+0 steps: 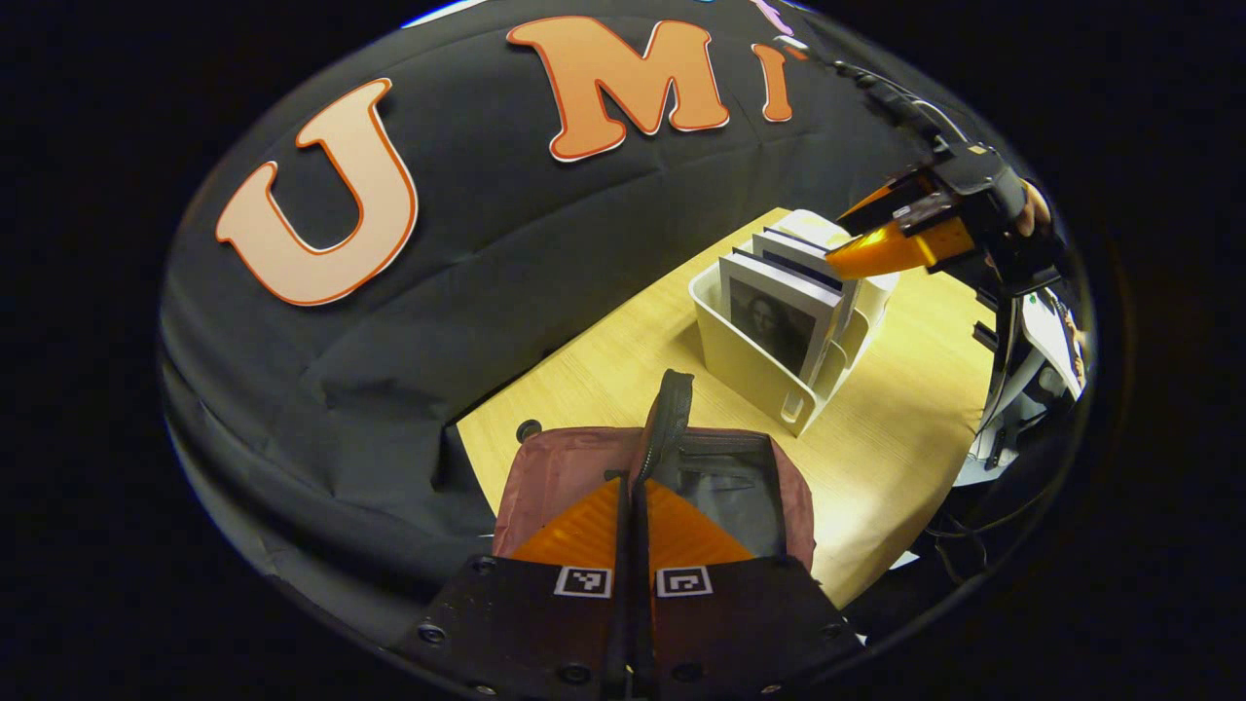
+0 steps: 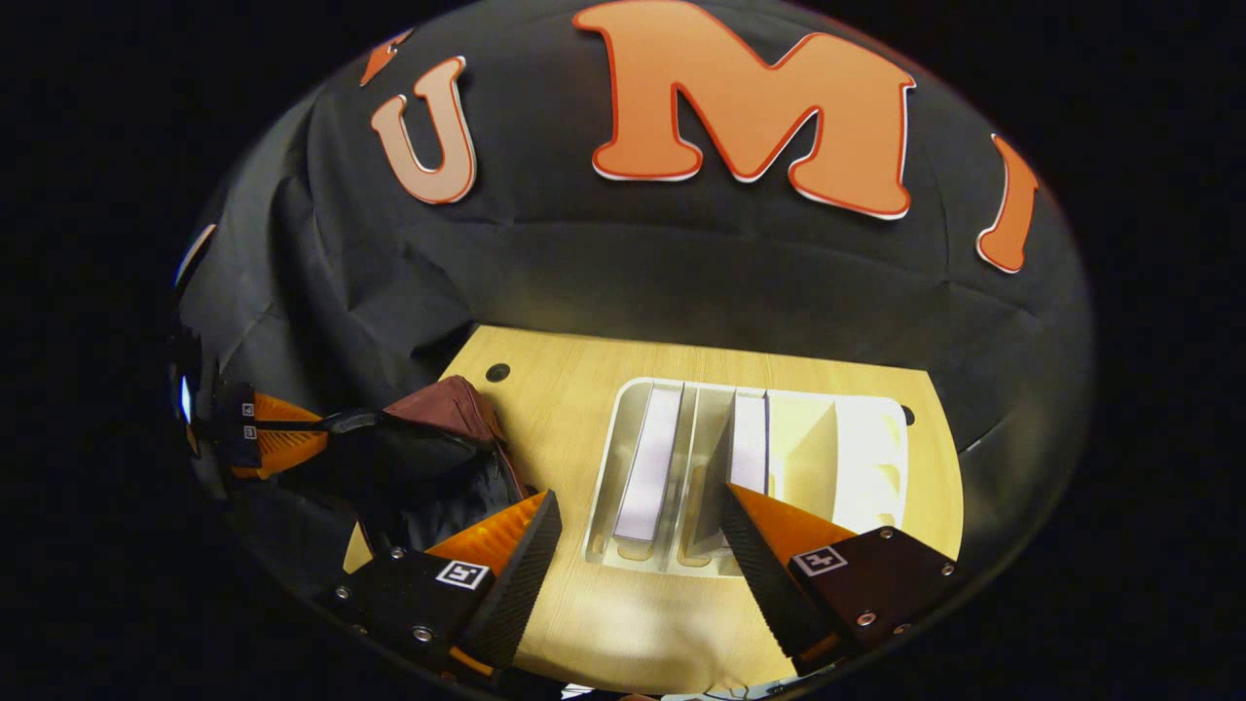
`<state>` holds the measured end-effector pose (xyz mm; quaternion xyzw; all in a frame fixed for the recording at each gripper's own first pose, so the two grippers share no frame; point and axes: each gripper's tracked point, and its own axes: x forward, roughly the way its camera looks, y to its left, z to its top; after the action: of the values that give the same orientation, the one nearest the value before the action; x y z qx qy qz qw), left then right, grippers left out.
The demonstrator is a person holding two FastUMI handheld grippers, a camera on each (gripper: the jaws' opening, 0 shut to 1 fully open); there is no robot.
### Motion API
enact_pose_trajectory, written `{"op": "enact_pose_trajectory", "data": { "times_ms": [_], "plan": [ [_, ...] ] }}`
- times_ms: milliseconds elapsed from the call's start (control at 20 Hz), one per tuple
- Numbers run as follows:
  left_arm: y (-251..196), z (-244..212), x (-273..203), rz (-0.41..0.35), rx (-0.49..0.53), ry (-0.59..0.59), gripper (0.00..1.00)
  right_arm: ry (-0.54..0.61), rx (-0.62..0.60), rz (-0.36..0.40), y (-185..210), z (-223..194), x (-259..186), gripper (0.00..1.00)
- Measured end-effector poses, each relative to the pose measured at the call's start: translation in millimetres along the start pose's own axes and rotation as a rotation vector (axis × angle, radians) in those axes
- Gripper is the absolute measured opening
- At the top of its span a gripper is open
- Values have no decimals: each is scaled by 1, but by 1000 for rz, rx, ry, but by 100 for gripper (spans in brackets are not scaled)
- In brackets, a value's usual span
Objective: Open the schoolbag, grab two books from the bookshelf and put them into the schoolbag.
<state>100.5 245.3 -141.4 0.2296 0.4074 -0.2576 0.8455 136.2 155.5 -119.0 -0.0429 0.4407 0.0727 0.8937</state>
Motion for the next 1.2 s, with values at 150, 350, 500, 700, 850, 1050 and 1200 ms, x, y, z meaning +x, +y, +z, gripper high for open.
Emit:
{"op": "enact_pose_trajectory", "data": {
  "times_ms": [150,350,500,700,850,1050,1200],
  "plan": [
    [-4,1,3,-27,3,-8,2,106,17,2,5,-1,21,97],
    [-4,-2,5,-46,2,-15,3,236,66,4,6,-5,49,97],
    [-5,-3,5,-59,2,-20,2,315,111,-2,4,-10,68,95],
    [-6,-5,4,-65,7,-25,3,407,129,-44,-4,-18,88,89],
    [-8,-8,3,-73,1,-20,2,464,117,-71,-7,-24,97,76],
    [-9,-10,2,-74,-1,-26,2,518,114,-113,-10,-35,106,59],
    [-10,-11,2,-77,-1,-27,2,553,114,-136,-12,-43,110,56]
  ]
}}
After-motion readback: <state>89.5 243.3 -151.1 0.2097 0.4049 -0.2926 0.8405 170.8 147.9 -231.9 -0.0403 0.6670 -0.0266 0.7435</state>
